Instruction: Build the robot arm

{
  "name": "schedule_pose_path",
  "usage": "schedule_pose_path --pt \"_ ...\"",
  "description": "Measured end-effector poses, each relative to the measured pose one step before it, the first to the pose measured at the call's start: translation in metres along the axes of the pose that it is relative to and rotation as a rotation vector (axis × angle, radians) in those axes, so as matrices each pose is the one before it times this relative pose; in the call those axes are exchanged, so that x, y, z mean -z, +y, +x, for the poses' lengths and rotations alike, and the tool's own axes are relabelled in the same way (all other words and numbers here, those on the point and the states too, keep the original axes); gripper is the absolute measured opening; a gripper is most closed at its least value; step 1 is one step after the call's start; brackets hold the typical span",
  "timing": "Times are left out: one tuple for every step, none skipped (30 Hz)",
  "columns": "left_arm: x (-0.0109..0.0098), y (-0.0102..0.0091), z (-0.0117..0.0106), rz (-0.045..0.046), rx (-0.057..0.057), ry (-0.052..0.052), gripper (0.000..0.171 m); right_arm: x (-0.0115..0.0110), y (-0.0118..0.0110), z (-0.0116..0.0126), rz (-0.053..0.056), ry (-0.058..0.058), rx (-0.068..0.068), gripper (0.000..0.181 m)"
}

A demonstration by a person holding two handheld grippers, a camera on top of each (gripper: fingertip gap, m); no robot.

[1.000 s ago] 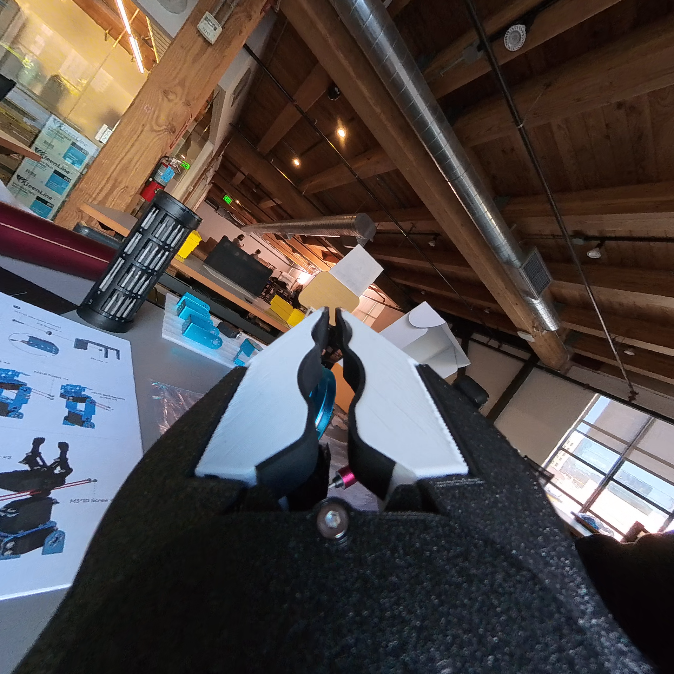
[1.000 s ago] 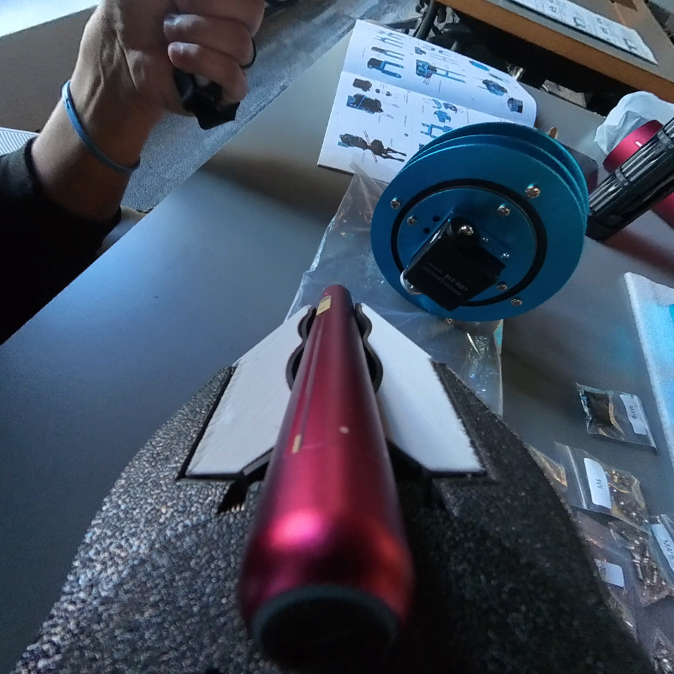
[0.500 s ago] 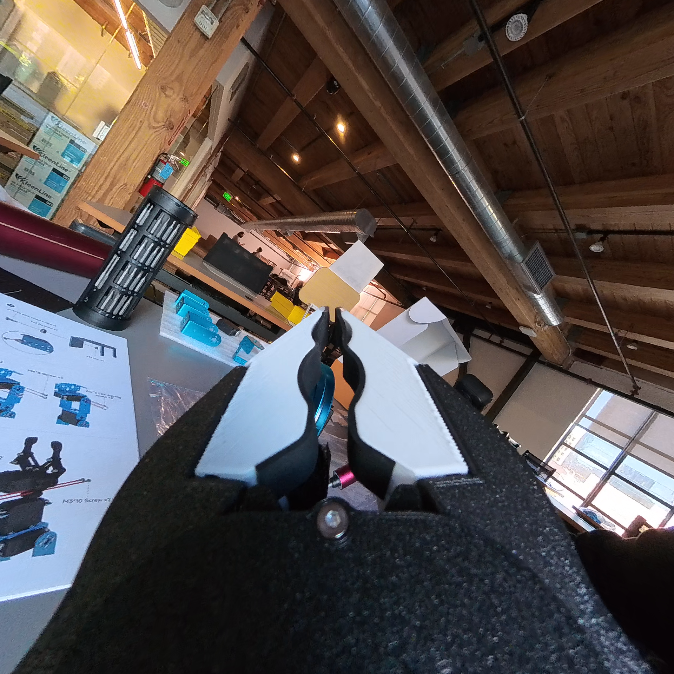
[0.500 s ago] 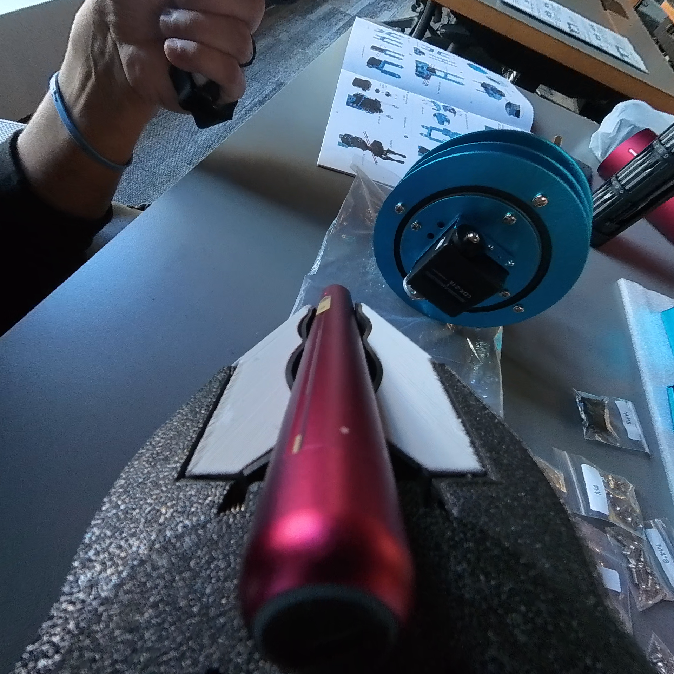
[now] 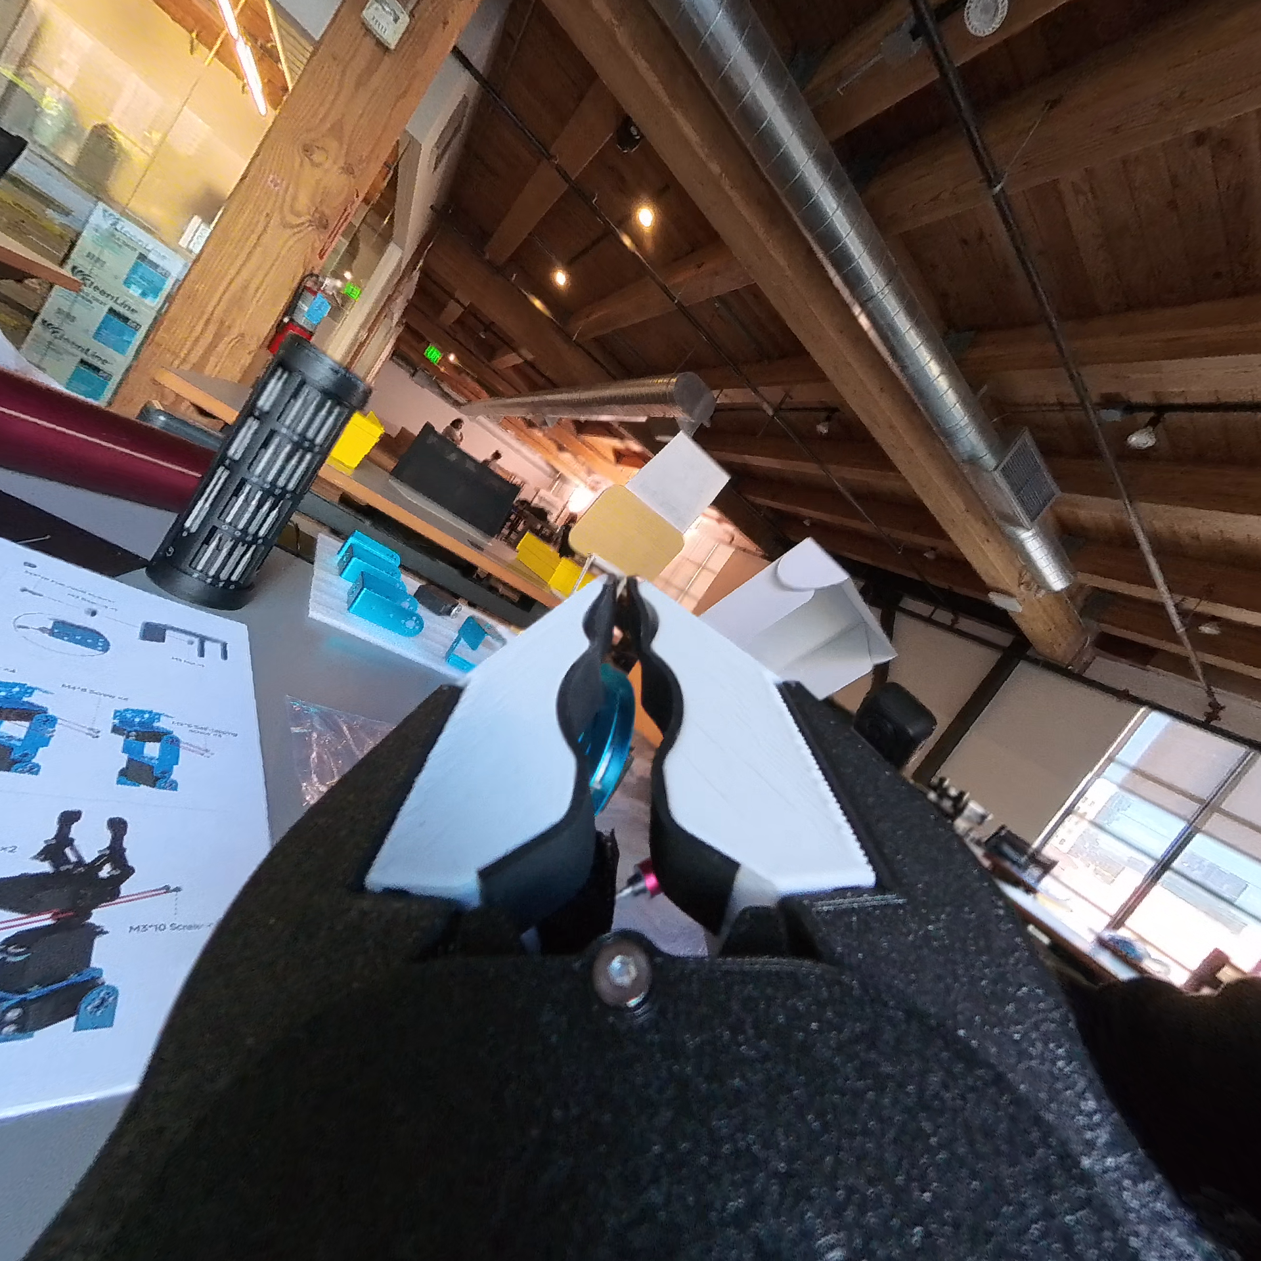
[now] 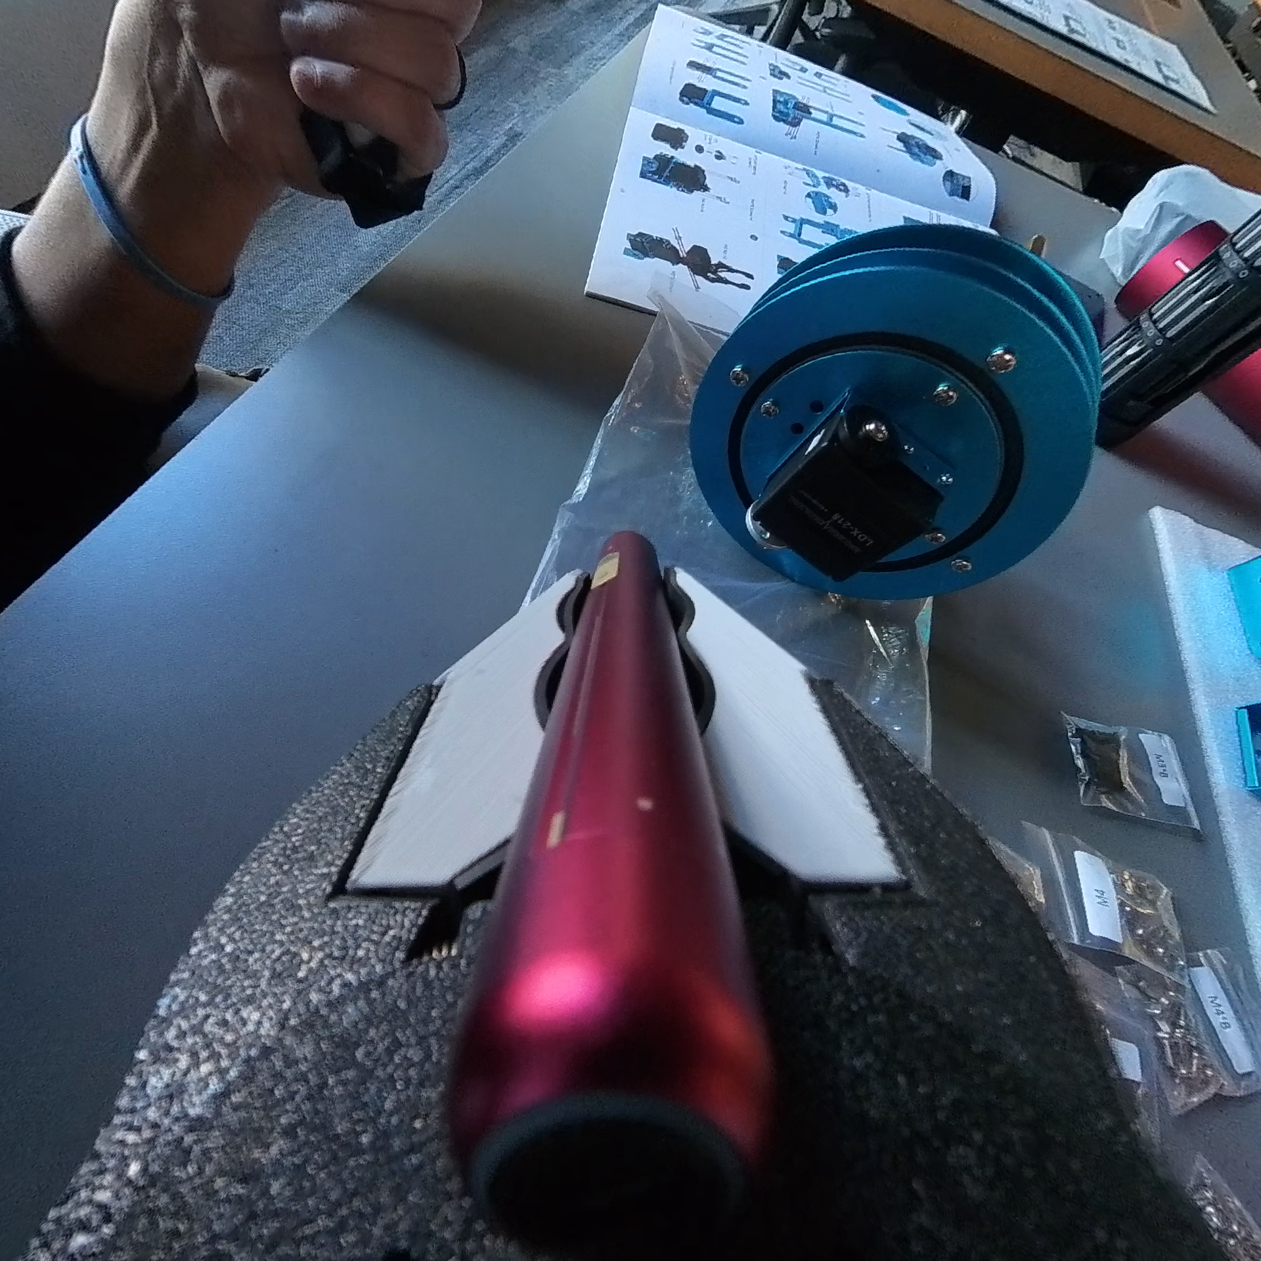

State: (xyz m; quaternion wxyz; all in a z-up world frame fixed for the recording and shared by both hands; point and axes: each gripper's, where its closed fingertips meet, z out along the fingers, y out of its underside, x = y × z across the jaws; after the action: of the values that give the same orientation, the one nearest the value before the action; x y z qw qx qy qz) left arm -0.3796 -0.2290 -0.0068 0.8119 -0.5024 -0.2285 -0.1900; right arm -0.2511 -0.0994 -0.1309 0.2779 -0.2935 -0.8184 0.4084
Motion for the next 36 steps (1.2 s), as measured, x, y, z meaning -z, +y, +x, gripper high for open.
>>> schedule_pose_path --pt "-0.00169 0.00577 -0.00333 -0.03661 -0.016 -0.0236 0.002 0.00109 0.00035 0.00053 -0.0037 -0.0018 -0.0042 0.023" --pt "-0.00225 0.00707 -0.00361 -0.0436 -0.0267 -0.0277 0.002 0.00153 0.00085 0.00106 -0.005 -0.0016 -0.0103 0.022" --pt "-0.00234 0.00593 -0.00092 -0.03269 -0.0362 -0.0143 0.002 0.00179 0.00172 0.00127 -0.0053 -0.0052 -0.0214 0.022" --pt "-0.00208 0.00418 0.00131 -0.02233 -0.0338 -0.0051 0.002 0.00179 0.00242 0.00137 -0.0021 -0.0049 -0.029 0.023" --pt "-0.00175 0.00314 0.00286 -0.01742 -0.028 0.0005 0.002 0.00215 0.00194 0.00159 0.0062 -0.0031 -0.0278 0.022" --pt "-0.00137 0.00142 0.00445 -0.00784 -0.0217 0.009 0.002 0.00236 0.00168 0.00098 0.0069 -0.007 -0.024 0.023" --pt "-0.00088 -0.00053 0.00515 0.00418 -0.0114 0.0155 0.002 0.00224 0.00149 0.0018 0.0012 0.0034 -0.0078 0.022" --pt "-0.00047 -0.00125 0.00361 0.00912 -0.0028 0.0115 0.002 0.00209 0.00137 0.00292 -0.0048 0.0141 0.0 0.022" --pt "-0.00054 -0.00109 0.00206 0.00821 -0.0007 0.0057 0.002 0.0018 0.00001 0.00129 0.001 0.0057 -0.0005 0.023" --pt "-0.00036 -0.00045 0.00042 0.00452 -0.0033 -0.0011 0.002 0.00145 -0.00122 0.0004 0.0087 0.0022 -0.0036 0.022" --pt "-0.00056 0.00068 -0.0012 -0.00158 -0.0101 -0.0106 0.002 0.00086 -0.00071 -0.00033 0.0037 -0.0037 -0.007 0.022" --pt "-0.00076 0.00207 -0.00212 -0.0112 -0.0178 -0.0173 0.002 0.00055 -0.00022 0.0004 -0.0005 0.0025 0.0015 0.022" --pt "-0.00118 0.00359 -0.00177 -0.02079 -0.0274 -0.0162 0.002 0.00113 -0.00002 0.0009 -0.0035 0.0061 0.0109 0.022" --pt "-0.00145 0.00501 0.00041 -0.02949 -0.0404 -0.0075 0.002 0.00188 -0.00166 -0.00026 0.0034 -0.0046 0.0033 0.022" --pt "-0.00183 0.00654 0.00359 -0.03831 -0.0529 0.0065 0.002 0.00248 -0.00451 -0.00142 0.0215 -0.0144 -0.0087 0.023" --pt "-0.00194 0.00786 0.00784 -0.04417 -0.0709 0.0257 0.003 0.00276 -0.00713 -0.00201 0.0365 -0.0231 -0.0251 0.022" --pt "-0.00198 0.00764 0.01127 -0.0397 -0.0893 0.0382 0.005 0.00254 -0.00761 -0.00196 0.0389 -0.026 -0.0408 0.022" --pt "-0.00206 0.00703 0.01316 -0.03146 -0.098 0.0398 0.007 0.00221 -0.00759 -0.00301 0.0383 -0.0333 -0.0447 0.022" --pt "-0.00279 0.0084 0.01396 -0.04075 -0.0985 0.0381 0.011 0.00191 -0.00707 -0.00272 0.0366 -0.0277 -0.0369 0.023" --pt "-0.00366 0.00724 0.01166 -0.03934 -0.0905 0.0206 0.014 0.0016 -0.00605 -0.00212 0.03 -0.0224 -0.0366 0.023" --pt "-0.00432 0.00465 0.00686 -0.03022 -0.0622 -0.0045 0.016 0.0012 -0.00572 -0.00222 0.0288 -0.0215 -0.0351 0.023" --pt "-0.00495 0.00383 0.00651 -0.02993 -0.0323 0.0067 0.02 0.00136 -0.00628 -0.00254 0.0319 -0.0236 -0.035 0.022" --pt "-0.00491 0.00213 0.0068 -0.02127 -0.0053 0.0218 0.022 0.00125 -0.00645 -0.00237 0.0337 -0.0208 -0.0317 0.021" --pt "-0.00503 -0.00007 0.00406 -0.00739 0.0167 0.0163 0.022 0.00112 -0.00555 -0.00192 0.0286 -0.0155 -0.026 0.021" --pt "-0.00471 -0.00212 0.00065 0.00554 0.0221 0.0007 0.023 0.00116 -0.00499 -0.00119 0.0254 -0.0071 -0.0182 0.021" --pt "-0.00342 -0.00418 -0.00004 0.02294 0.0177 -0.0023 0.023 0.001 -0.00438 -0.00217 0.0224 -0.0103 -0.0095 0.022" --pt "-0.00214 -0.00409 0.0023 0.0274 0.0082 0.0128 0.023 0.00092 -0.00441 -0.0022 0.0229 -0.0115 -0.0118 0.023" --pt "-0.00159 -0.00403 0.00214 0.02799 0.007 0.0117 0.022 0.00066 -0.0036 -0.00227 0.017 -0.0132 -0.0128 0.026" --pt "-0.00138 -0.00333 0.00159 0.02249 0.0037 0.0067 0.021 0.00049 -0.00269 -0.00216 0.0123 -0.0115 -0.0093 0.029" --pt "-0.00128 -0.00263 0.00128 0.01636 -0.0032 0.001 0.02 0.00039 -0.00265 -0.0016 0.0138 -0.0064 -0.0049 0.032" --pt "-0.00132 -0.00164 0.00108 0.00876 -0.0067 -0.0017 0.02 -0.00023 -0.00097 -0.00136 0.0036 -0.0049 -0.0029 0.032" --pt "-0.00147 -0.00042 0.00081 0.00075 -0.0076 -0.0034 0.019 -0.0007 0.00014 -0.00165 -0.004 -0.0065 -0.0033 0.031" --pt "-0.00104 -0.00111 0.00115 0.00484 -0.0066 -0.0012 0.019 -0.00089 0.00032 -0.00127 -0.0035 -0.002 0.0034 0.022" --pt "-0.00065 -0.0022 0.00115 0.01312 -0.0021 0.0001 0.017 -0.001 0.00001 -0.00118 -0.0002 -0.0009 0.0039 0.031" --pt "-0.00033 -0.00276 0.00002 0.01524 0.0028 -0.0047 0.014 -0.00092 0.0 -0.00166 -0.0005 -0.0063 -0.0025 0.022" --pt "0.00004 -0.00211 -0.00006 0.01034 0.0033 -0.0025 0.01 -0.00067 0.00005 -0.00146 -0.0012 -0.0054 -0.0001 0.022"
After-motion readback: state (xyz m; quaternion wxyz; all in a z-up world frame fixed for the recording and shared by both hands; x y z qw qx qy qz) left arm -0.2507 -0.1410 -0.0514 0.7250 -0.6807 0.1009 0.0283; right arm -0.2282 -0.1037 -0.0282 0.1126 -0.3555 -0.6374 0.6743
